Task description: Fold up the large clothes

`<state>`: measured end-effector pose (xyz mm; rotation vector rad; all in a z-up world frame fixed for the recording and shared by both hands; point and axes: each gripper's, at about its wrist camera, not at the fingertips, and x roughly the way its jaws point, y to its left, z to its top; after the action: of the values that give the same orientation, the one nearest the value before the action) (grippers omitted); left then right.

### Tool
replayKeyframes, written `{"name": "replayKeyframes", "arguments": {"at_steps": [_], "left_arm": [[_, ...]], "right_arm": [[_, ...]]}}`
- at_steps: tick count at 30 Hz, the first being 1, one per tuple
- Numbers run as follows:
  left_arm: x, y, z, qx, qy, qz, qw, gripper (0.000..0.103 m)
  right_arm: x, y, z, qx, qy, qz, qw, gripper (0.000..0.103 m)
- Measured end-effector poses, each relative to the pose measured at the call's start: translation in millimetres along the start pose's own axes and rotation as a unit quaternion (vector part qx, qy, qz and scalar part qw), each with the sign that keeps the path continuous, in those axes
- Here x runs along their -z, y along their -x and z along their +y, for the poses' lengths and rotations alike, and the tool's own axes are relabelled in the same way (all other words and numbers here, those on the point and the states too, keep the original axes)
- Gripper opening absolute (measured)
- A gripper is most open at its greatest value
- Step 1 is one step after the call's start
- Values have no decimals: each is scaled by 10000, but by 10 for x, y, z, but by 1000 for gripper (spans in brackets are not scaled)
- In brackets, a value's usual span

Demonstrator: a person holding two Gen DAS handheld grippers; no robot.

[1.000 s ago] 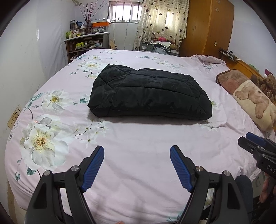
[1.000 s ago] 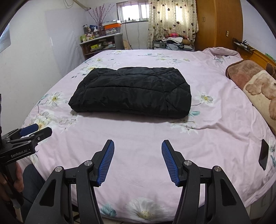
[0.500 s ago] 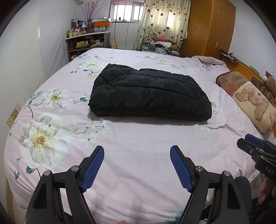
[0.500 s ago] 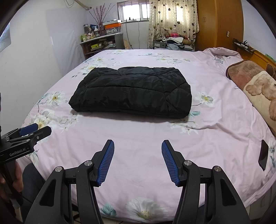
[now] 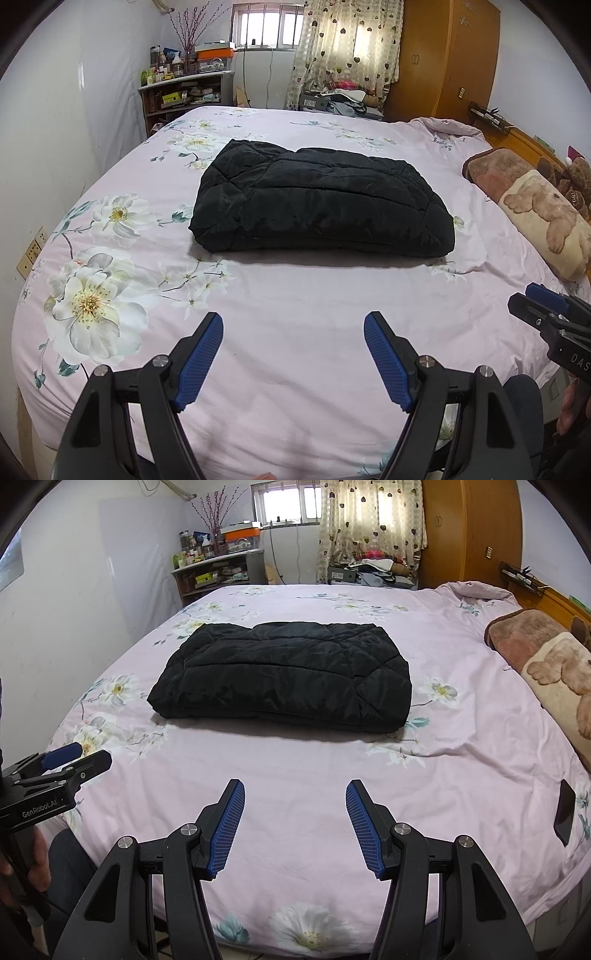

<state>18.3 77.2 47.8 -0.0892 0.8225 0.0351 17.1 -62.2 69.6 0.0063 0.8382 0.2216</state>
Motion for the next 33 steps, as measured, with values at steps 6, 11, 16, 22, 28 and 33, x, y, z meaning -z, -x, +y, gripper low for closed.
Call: {"name": "replayKeyframes", "arguments": {"at_steps": [6,11,16,22,28,33], "left_arm": [[-1,1,12,19,18,9,10000,80],[0,2,12,61,82,42,9999,80],[1,-9,7,23,81,55,9999,80],[2,-7,5,18,73,53,10000,80],[0,12,-35,-15,-22,-19,10000,80],[-3,9,-43,-35,-34,-23,10000,80]], "right_arm": [[6,0,-16,3,16,3,10000,58],[5,-5,-21,-5,9,22,10000,58],[10,-6,-30,-11,19,27,10000,58],[6,-10,-30,-7,20,37,10000,58],[9,-11,-38,-12,20,41,10000,58],[10,-9,-37,-6,21,35,10000,58]]}}
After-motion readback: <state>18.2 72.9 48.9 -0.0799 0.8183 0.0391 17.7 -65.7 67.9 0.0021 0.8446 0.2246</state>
